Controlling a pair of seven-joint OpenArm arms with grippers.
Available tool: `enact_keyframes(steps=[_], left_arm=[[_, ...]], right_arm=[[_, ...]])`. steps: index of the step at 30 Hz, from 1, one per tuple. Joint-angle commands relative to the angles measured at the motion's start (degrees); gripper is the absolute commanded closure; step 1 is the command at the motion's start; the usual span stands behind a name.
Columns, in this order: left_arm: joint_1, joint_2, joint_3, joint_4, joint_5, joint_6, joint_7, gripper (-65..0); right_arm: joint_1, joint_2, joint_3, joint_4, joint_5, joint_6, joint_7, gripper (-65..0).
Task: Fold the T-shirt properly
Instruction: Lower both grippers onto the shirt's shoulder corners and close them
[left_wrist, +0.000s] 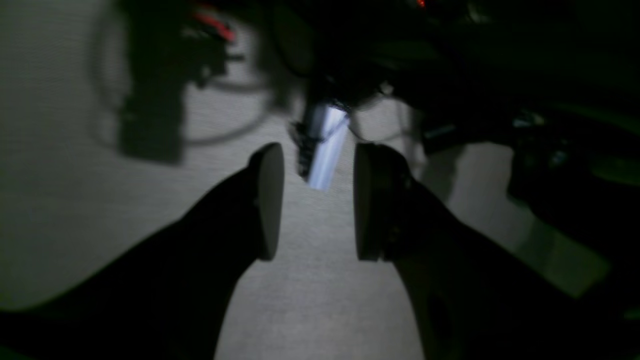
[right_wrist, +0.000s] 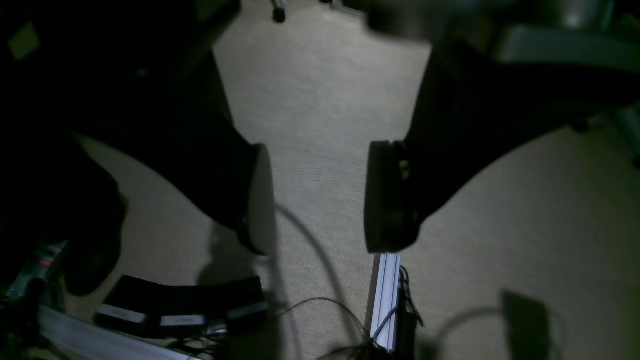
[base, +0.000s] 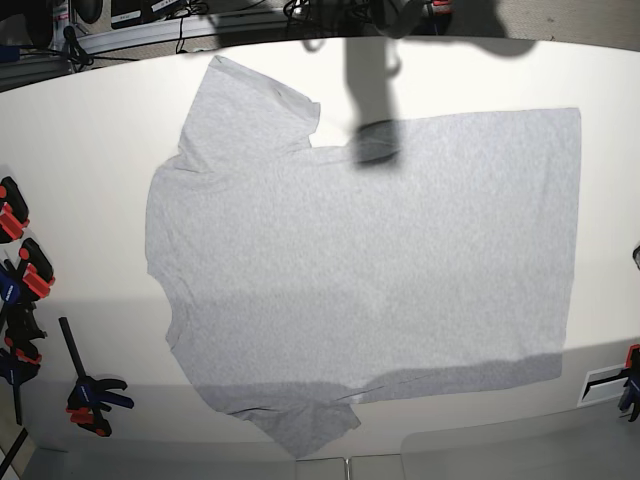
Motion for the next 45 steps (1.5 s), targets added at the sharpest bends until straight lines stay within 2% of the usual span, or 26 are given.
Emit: enact_keyframes(steps=[1, 4, 7, 10, 13, 27, 31, 35, 38, 43, 45], left_arm=[[3.3, 0.0, -1.8, 3.2, -1.2, -0.2, 1.6, -21.1], [8.2, 0.0, -7.8, 13.1, -3.9, -0.2, 6.0, -21.1], [11.5, -0.1, -12.8, 21.4, -7.3, -0.3, 5.8, -21.1], [12.3, -0.1, -15.5, 27.5, -7.8, -0.5, 6.0, -21.1], [11.8, -0.1, -16.4, 31.1, -7.8, -0.5, 5.6, -21.1], [8.5, 1.1, -16.4, 43.4, -7.8, -0.5, 6.6, -21.1], [6.7, 1.1, -16.4, 44.8, -7.7, -0.5, 6.7, -21.1], [4.6, 2.4, -16.3, 44.8, -6.7, -0.7, 6.8, -21.1], [0.5, 3.9, -16.2, 44.7, -6.7, -0.7, 5.3, -21.1], [-9.2, 3.8, -16.2, 44.7, -6.7, -0.7, 5.3, -21.1], [-11.3, 3.8, -16.2, 44.7, -6.7, -0.7, 5.3, -21.1]], right_arm=[[-3.2, 1.0, 1.6, 2.9, 0.1, 0.4, -0.4, -27.9], [-7.5, 1.2, 6.1, 11.6, 0.1, 0.4, -1.4, -27.9], [-7.5, 1.0, 9.8, 18.6, 0.1, 1.2, -2.8, -27.9], [-7.5, 1.1, 12.4, 23.2, 1.9, 1.3, -3.3, -27.9], [-7.5, 1.1, 13.9, 27.3, 4.4, 1.3, -2.6, -27.9], [-7.5, 1.0, 14.3, 43.7, 3.9, 1.7, -2.7, -27.9], [-3.7, 0.5, 14.3, 44.9, 4.0, 2.2, -2.6, -27.9], [0.9, -3.8, 14.3, 44.9, 4.0, 4.2, -2.5, -27.9], [6.6, -6.0, 14.2, 44.9, 4.0, 7.2, -2.5, -27.9], [16.6, -6.9, 14.2, 44.9, 4.0, 12.8, -2.9, -27.9], [18.9, -6.9, 14.2, 44.9, 4.0, 14.6, -5.0, -27.9]])
